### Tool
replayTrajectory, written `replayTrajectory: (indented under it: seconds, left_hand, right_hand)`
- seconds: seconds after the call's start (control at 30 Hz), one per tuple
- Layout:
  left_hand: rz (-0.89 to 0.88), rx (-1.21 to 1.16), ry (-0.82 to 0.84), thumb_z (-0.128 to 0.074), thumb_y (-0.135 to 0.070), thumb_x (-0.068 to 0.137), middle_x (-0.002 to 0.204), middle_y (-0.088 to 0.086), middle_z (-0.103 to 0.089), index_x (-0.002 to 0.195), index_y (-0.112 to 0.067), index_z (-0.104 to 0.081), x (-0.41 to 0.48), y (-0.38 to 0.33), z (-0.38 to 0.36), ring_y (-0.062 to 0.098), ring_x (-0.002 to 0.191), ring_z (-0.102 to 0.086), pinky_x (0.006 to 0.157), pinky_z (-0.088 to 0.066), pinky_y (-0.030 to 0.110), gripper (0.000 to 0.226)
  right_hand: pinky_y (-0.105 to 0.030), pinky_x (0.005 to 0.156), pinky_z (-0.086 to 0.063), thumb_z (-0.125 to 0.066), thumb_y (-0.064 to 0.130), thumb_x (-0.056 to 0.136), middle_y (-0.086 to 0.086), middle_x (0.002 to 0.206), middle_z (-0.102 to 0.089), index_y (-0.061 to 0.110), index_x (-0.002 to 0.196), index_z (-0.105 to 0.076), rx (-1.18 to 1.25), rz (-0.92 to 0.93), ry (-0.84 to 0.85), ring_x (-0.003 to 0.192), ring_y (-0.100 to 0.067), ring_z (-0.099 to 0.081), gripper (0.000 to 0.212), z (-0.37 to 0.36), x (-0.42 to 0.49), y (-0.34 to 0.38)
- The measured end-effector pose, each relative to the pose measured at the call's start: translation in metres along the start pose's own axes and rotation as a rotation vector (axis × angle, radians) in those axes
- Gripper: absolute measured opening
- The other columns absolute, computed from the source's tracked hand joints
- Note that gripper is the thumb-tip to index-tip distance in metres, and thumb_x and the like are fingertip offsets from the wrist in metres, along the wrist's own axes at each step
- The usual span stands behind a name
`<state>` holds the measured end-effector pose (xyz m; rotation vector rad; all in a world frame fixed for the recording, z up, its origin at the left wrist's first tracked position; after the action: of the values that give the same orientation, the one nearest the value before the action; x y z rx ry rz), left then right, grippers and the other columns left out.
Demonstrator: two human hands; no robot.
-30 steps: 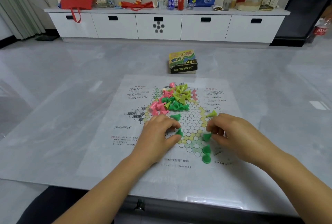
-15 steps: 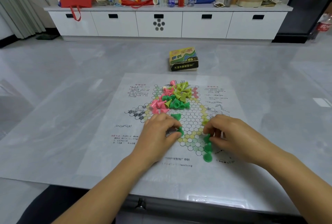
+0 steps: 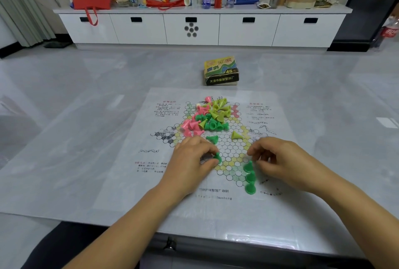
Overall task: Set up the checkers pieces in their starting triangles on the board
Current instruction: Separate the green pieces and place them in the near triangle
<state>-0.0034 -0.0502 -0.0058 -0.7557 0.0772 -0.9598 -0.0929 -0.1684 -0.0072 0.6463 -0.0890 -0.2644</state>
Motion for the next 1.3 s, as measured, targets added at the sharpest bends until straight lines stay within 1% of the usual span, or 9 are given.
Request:
replayTrajectory:
  seconds: [0.07, 0.2, 0.53, 0.73, 0.87, 1.0, 1.1, 1.2, 1.3]
  left_hand:
    - [-0.007, -0.023, 0.002, -0.067, -0.023, 0.079, 0.092, -0.009, -0.052, 0.097, -0.016, -0.068, -0.001, -0.003, 0.001, 0.01, 0.092, -0.045, 0.088, -0.035, 0.028, 0.019]
    - [-0.054, -0.119, 0.052, -0.072, -0.029, 0.074, 0.084, -0.015, -0.053, 0.088, -0.021, -0.071, -0.008, -0.02, -0.005, 0.013, 0.092, -0.051, 0.087, -0.04, 0.031, 0.016]
    - [-0.112, -0.106, 0.144, -0.07, -0.028, 0.075, 0.079, -0.027, -0.044, 0.092, -0.02, -0.071, -0.02, -0.038, -0.03, 0.007, 0.089, -0.046, 0.084, -0.038, 0.027, 0.019]
    - [-0.111, -0.085, 0.14, -0.065, -0.027, 0.077, 0.081, -0.024, -0.044, 0.093, -0.02, -0.069, -0.021, -0.036, -0.03, 0.009, 0.091, -0.046, 0.085, -0.038, 0.025, 0.019]
    - [-0.086, -0.074, 0.172, -0.064, -0.031, 0.076, 0.088, -0.014, -0.049, 0.097, -0.021, -0.068, -0.021, -0.033, -0.033, 0.009, 0.093, -0.046, 0.086, -0.038, 0.025, 0.024]
    - [-0.078, -0.115, 0.209, -0.055, -0.025, 0.08, 0.093, -0.013, -0.053, 0.107, -0.022, -0.06, -0.02, -0.034, -0.027, 0.004, 0.095, -0.05, 0.085, -0.039, 0.013, 0.027]
    - [-0.029, -0.1, 0.075, -0.053, -0.01, 0.086, 0.095, -0.013, -0.054, 0.102, -0.02, -0.059, -0.008, -0.019, 0.0, 0.003, 0.094, -0.05, 0.079, -0.036, 0.007, 0.02]
    - [-0.004, 0.088, -0.119, -0.055, -0.009, 0.086, 0.094, -0.011, -0.051, 0.102, -0.017, -0.063, 0.008, 0.0, 0.025, 0.012, 0.1, -0.047, 0.084, -0.031, 0.017, 0.019]
    - [-0.045, 0.24, -0.132, -0.06, -0.013, 0.084, 0.107, 0.001, -0.058, 0.109, -0.014, -0.064, 0.024, 0.003, 0.018, 0.022, 0.109, -0.045, 0.091, -0.026, 0.029, 0.025]
  right_hand:
    - [-0.005, 0.065, -0.041, -0.053, 0.01, 0.086, 0.018, 0.082, -0.058, 0.032, 0.089, -0.055, 0.016, -0.043, -0.049, 0.073, 0.003, -0.055, 0.023, 0.006, 0.0, -0.006]
    - [-0.005, 0.06, -0.04, -0.05, 0.011, 0.088, 0.012, 0.076, -0.056, 0.026, 0.095, -0.057, 0.087, -0.122, -0.124, 0.063, 0.01, -0.05, 0.017, 0.012, -0.001, -0.021]
    - [-0.007, 0.059, -0.041, -0.053, 0.014, 0.087, 0.012, 0.075, -0.057, 0.029, 0.092, -0.057, 0.151, -0.141, -0.116, 0.06, 0.003, -0.052, 0.017, 0.004, 0.002, -0.029]
    - [-0.012, 0.064, -0.041, -0.053, 0.017, 0.088, 0.013, 0.079, -0.055, 0.028, 0.095, -0.056, 0.123, -0.127, -0.098, 0.069, -0.003, -0.051, 0.014, 0.004, 0.001, -0.025]
    - [-0.017, 0.068, -0.041, -0.054, 0.016, 0.087, 0.015, 0.079, -0.054, 0.026, 0.096, -0.058, 0.097, -0.122, -0.089, 0.072, -0.003, -0.051, 0.014, 0.003, 0.001, -0.023]
    - [-0.018, 0.068, -0.041, -0.053, 0.018, 0.088, 0.014, 0.08, -0.055, 0.027, 0.097, -0.058, 0.094, -0.128, -0.084, 0.073, -0.004, -0.051, 0.014, 0.003, 0.001, -0.024]
    - [-0.017, 0.069, -0.042, -0.053, 0.018, 0.088, 0.013, 0.082, -0.055, 0.026, 0.098, -0.058, 0.1, -0.134, -0.081, 0.074, -0.005, -0.051, 0.014, 0.004, 0.001, -0.025]
    - [-0.022, 0.071, -0.043, -0.053, 0.018, 0.088, 0.013, 0.08, -0.056, 0.026, 0.097, -0.057, 0.091, -0.13, -0.078, 0.074, -0.005, -0.052, 0.013, 0.003, 0.001, -0.023]
    - [-0.024, 0.073, -0.044, -0.053, 0.018, 0.088, 0.012, 0.082, -0.057, 0.027, 0.096, -0.057, 0.084, -0.131, -0.079, 0.075, -0.005, -0.052, 0.012, 0.003, 0.001, -0.023]
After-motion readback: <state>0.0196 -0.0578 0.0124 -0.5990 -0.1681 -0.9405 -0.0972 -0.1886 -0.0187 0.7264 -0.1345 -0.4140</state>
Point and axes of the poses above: each hand's wrist, its own x-axis towards the middle knuckle, its own z-axis out of the back of the hand, y = z × x, the point moved 10 cm from there along x, towards the middle knuckle
